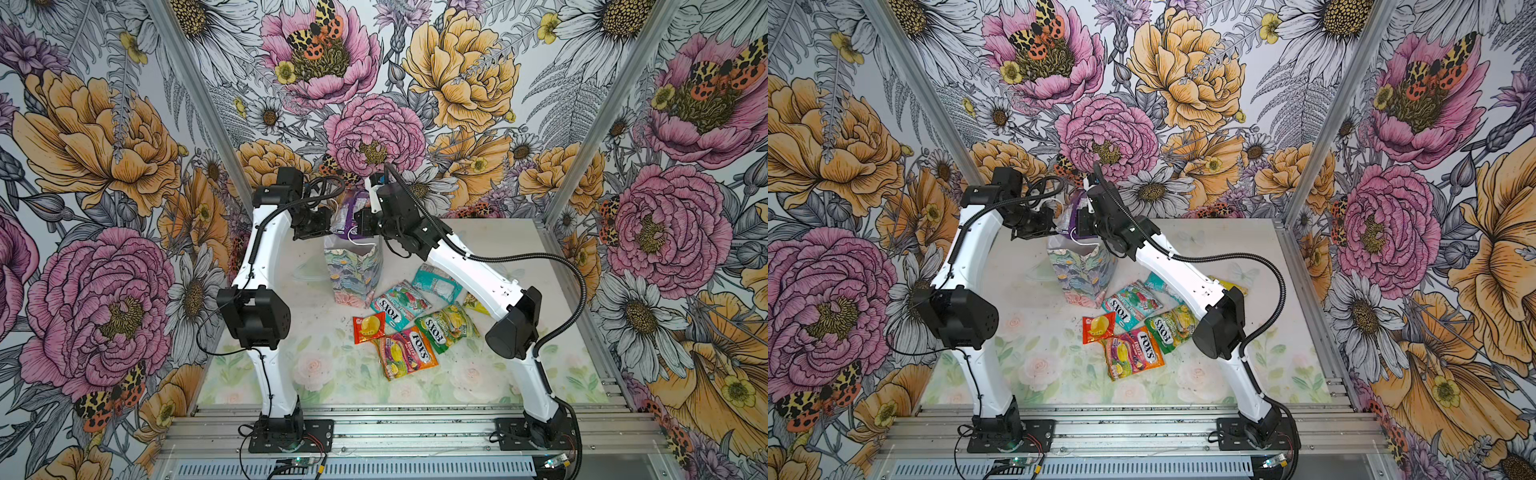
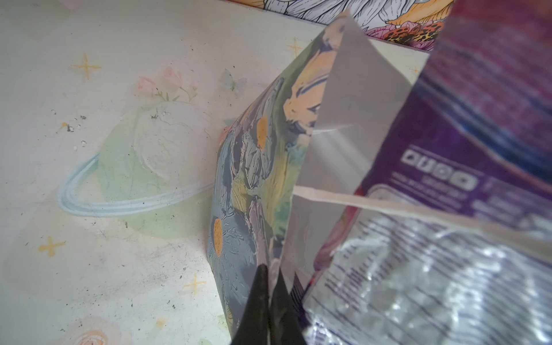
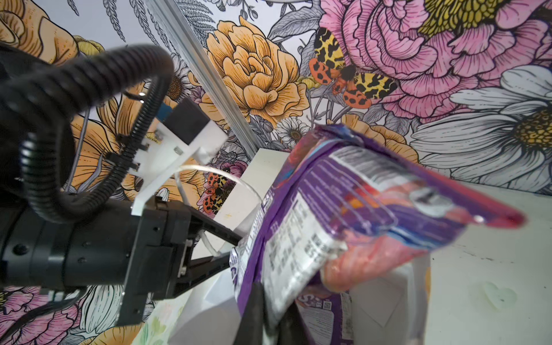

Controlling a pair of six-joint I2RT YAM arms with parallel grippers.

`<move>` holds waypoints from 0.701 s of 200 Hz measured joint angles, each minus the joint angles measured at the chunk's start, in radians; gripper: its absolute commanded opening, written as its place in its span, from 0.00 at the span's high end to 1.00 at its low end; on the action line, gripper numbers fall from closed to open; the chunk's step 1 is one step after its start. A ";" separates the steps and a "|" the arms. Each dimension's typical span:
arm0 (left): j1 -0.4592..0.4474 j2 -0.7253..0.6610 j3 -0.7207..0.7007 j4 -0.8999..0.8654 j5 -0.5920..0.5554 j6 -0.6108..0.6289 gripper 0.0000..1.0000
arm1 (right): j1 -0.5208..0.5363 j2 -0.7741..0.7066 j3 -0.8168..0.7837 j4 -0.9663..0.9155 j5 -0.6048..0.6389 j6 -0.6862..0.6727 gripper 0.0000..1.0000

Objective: Place the snacks into the paper bag
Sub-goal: Place the snack in the paper bag.

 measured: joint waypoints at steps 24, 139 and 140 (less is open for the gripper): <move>0.002 0.000 0.000 0.000 0.002 0.000 1.00 | 0.000 -0.015 -0.045 -0.003 0.000 0.000 1.00; 0.002 0.000 0.000 0.002 0.008 0.000 1.00 | 0.001 -0.058 -0.122 -0.008 -0.029 0.011 1.00; 0.002 0.000 0.000 0.002 0.008 0.000 1.00 | 0.001 -0.058 -0.122 -0.008 -0.030 0.011 1.00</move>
